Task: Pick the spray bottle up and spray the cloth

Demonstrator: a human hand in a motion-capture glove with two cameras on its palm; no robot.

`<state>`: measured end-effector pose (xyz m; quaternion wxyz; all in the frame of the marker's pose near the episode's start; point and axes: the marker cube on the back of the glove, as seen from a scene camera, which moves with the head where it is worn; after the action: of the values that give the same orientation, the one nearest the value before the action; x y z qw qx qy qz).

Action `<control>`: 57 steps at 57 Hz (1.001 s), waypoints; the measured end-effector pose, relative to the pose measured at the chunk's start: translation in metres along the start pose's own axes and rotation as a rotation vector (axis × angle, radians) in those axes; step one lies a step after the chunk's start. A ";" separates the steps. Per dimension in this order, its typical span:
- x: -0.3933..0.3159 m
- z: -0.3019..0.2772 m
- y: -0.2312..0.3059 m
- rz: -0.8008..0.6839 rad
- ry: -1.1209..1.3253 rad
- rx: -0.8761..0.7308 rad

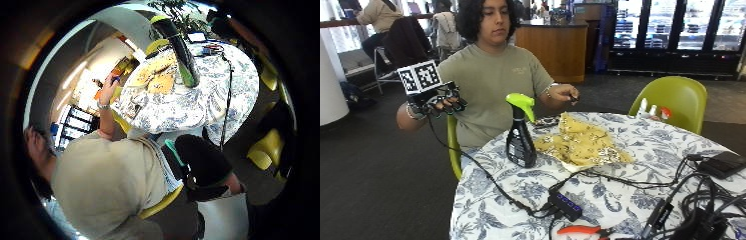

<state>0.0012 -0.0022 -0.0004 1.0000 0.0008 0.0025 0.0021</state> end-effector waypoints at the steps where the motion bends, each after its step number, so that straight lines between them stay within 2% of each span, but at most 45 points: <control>1: 0.000 0.000 0.000 0.000 0.001 -0.001; 57: -0.006 0.010 -0.006 -0.020 -0.068 -0.035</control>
<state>-0.0049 -0.0087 0.0091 0.9993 -0.0168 -0.0316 -0.0077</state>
